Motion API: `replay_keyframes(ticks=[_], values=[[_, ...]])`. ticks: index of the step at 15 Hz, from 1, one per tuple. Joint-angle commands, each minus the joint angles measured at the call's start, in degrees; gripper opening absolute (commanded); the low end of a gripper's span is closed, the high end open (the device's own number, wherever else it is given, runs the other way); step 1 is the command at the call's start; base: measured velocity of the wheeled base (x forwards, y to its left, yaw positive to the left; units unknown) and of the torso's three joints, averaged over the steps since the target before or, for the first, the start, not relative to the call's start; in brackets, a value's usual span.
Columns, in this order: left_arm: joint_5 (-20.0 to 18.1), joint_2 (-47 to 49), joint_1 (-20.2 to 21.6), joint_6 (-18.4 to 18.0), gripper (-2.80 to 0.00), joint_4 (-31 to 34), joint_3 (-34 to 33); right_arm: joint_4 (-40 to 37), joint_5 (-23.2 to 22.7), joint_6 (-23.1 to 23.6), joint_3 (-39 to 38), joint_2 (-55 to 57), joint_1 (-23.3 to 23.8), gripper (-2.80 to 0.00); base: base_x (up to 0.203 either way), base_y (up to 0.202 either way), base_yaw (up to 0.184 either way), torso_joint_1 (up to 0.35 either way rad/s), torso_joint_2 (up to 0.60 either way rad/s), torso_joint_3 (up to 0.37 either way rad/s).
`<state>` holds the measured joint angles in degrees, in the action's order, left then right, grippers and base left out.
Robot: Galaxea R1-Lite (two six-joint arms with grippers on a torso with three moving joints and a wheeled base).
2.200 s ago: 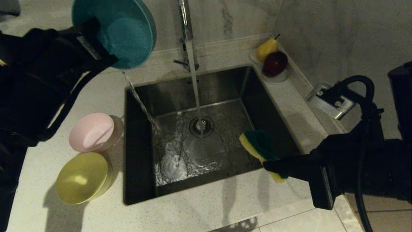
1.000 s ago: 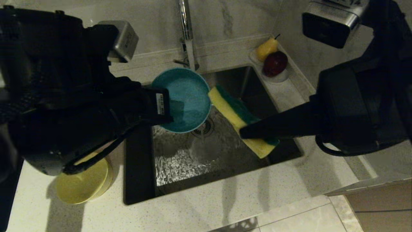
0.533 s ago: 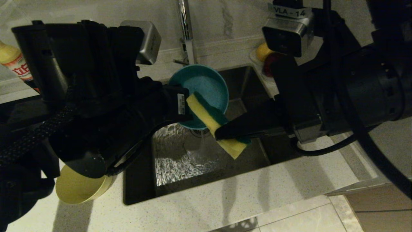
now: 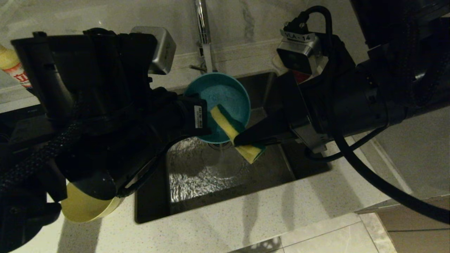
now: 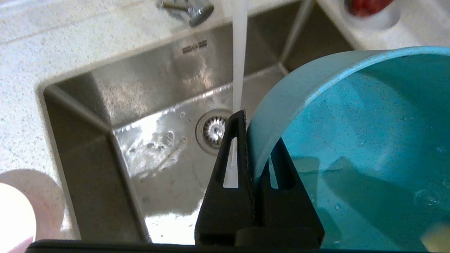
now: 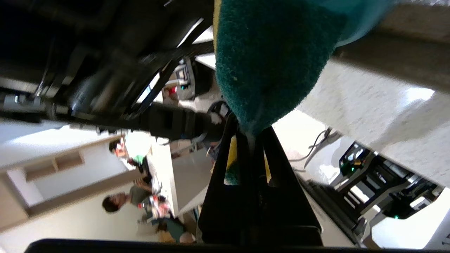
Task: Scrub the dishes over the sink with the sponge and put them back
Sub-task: Wipe the bowl
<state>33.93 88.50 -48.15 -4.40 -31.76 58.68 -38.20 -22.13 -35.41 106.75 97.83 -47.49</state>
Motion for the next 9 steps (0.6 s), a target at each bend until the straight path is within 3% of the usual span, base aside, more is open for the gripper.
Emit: replay_keyframes(ticks=[1, 5, 9], values=[[0.2, -0.2, -0.2, -1.0, -2.8, -2.1, -1.7, 0.8, -0.2, -0.2, 0.0, 0.9, 1.1, -2.8, 0.0, 0.0, 0.0, 0.0, 0.0, 0.0], [0.0, 0.4, -0.3, -1.5, -2.8, -8.0, -5.5, 2.8, -0.2, -2.6, 2.1, 2.9, 1.2, -2.8, 0.0, 0.0, 0.0, 0.0, 0.0, 0.0], [-0.1, 0.4, -0.3, -4.3, -2.8, -10.7, -5.3, 3.9, -0.2, -2.8, 3.8, 3.9, 1.2, -2.8, 0.0, 0.0, 0.0, 0.0, 0.0, 0.0]])
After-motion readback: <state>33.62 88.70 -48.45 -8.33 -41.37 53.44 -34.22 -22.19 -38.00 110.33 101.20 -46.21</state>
